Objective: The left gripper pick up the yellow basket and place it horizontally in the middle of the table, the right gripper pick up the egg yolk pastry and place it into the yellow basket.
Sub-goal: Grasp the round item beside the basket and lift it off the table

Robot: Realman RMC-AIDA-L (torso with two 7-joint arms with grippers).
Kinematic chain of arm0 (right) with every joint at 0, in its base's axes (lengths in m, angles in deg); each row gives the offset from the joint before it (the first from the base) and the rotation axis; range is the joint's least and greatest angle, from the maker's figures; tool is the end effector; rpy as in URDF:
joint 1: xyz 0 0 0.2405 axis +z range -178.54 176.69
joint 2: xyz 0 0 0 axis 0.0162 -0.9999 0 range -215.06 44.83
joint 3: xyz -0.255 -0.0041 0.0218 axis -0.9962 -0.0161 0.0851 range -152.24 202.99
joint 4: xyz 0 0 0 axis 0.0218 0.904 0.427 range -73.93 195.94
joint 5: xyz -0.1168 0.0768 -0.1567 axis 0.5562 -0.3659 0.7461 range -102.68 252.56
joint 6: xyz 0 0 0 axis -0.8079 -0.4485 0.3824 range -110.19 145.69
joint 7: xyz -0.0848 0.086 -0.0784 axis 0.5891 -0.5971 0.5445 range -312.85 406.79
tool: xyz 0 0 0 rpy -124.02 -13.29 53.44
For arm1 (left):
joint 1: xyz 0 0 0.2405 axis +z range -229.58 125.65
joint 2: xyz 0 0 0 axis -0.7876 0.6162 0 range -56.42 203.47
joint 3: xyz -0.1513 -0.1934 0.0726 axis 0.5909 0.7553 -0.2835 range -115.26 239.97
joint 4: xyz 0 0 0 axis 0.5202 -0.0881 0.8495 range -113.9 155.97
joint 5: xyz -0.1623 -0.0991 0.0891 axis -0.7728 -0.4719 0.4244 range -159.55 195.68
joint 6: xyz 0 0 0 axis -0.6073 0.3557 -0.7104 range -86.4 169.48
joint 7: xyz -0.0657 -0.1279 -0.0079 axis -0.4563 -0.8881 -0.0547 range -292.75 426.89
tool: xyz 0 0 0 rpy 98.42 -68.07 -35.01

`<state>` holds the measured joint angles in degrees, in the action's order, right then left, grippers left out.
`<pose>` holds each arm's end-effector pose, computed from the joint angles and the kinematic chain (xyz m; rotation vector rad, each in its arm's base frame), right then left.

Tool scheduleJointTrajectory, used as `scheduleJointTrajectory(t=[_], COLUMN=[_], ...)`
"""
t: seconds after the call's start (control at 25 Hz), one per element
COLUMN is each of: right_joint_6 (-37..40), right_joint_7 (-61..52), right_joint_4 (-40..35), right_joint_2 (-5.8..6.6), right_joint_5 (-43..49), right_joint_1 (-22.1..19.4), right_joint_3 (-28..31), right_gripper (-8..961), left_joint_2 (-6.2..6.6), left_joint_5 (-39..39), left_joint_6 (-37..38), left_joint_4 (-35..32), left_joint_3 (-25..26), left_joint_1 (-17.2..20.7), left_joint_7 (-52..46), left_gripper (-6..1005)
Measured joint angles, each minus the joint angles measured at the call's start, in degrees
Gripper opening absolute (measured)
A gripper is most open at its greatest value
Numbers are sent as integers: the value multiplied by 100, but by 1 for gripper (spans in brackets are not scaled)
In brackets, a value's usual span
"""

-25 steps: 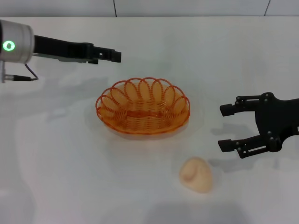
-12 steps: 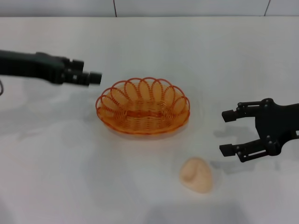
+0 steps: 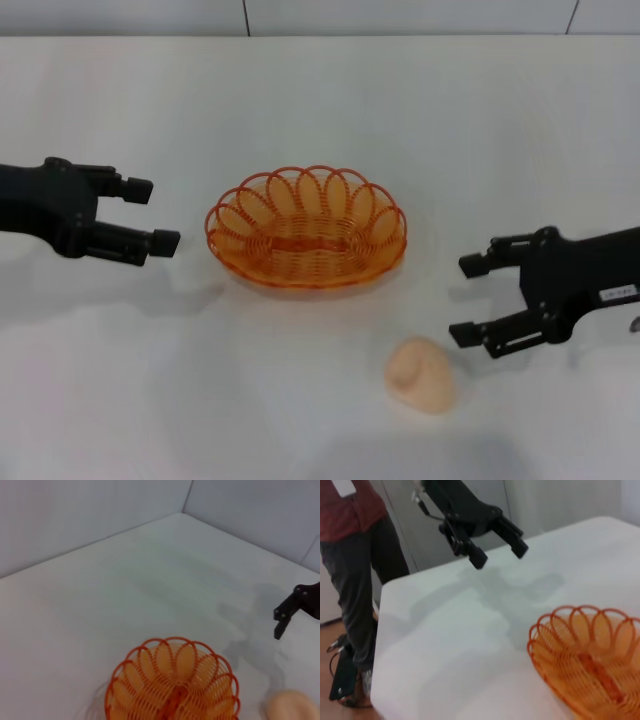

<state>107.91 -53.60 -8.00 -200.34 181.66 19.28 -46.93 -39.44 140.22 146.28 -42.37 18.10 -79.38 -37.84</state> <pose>0.2094 0.3053 0.0138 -2.9982 0.4275 0.3563 -0.2506 0.3209 0.0890 -2.8490 -0.7587 -0.3053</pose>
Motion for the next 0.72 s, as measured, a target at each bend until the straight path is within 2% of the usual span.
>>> scheduleJointTrajectory(t=[0.08,0.36,0.72], right_joint_6=[-90,-197,-372], right_joint_7=[-346,-991,-1108], right_joint_4=[-199,-638,-714], right_joint_2=[0,0,-9], right_joint_5=[229,767,915], right_joint_1=[6,16,102], right_joint_3=[-304,-789,-1299], right_gripper=[854,833,796], left_joint_2=[4,13,-7], left_joint_5=[5,7,1], left_joint_6=[44,47,18], left_joint_4=[-17,-56,-58], left_joint_3=[1,-3,6], left_joint_1=[12,-24,-65], left_joint_7=[53,84,61], left_gripper=[893,893,892])
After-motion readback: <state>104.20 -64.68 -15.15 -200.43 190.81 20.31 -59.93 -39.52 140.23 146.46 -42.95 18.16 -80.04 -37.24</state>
